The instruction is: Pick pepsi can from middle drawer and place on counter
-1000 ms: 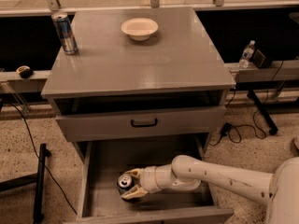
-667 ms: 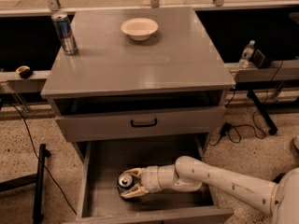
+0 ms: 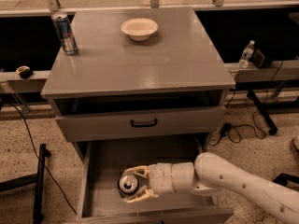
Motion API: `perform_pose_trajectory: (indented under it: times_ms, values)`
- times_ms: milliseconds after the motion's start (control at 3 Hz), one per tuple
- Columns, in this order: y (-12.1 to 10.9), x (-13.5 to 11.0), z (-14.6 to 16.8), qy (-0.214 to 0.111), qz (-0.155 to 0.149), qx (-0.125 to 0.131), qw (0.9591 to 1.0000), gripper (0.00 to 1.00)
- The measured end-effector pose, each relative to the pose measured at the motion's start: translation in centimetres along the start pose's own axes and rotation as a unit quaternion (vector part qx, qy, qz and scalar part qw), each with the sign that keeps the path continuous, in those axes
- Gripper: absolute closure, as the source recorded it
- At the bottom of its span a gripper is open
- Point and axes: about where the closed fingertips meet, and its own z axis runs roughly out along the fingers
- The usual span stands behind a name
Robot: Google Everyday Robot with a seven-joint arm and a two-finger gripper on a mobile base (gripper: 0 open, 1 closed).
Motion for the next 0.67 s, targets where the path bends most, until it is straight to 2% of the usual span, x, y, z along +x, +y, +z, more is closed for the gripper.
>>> perform_pose_trajectory:
  times_ms: [333, 667]
  values:
    - [0.7, -5.7, -3.8, 0.028, 0.008, -0.018, 0.9994, 1.00]
    - [-2.6, -10.4, -9.8, 0.072, 0.046, -0.005, 0.9964, 1.00]
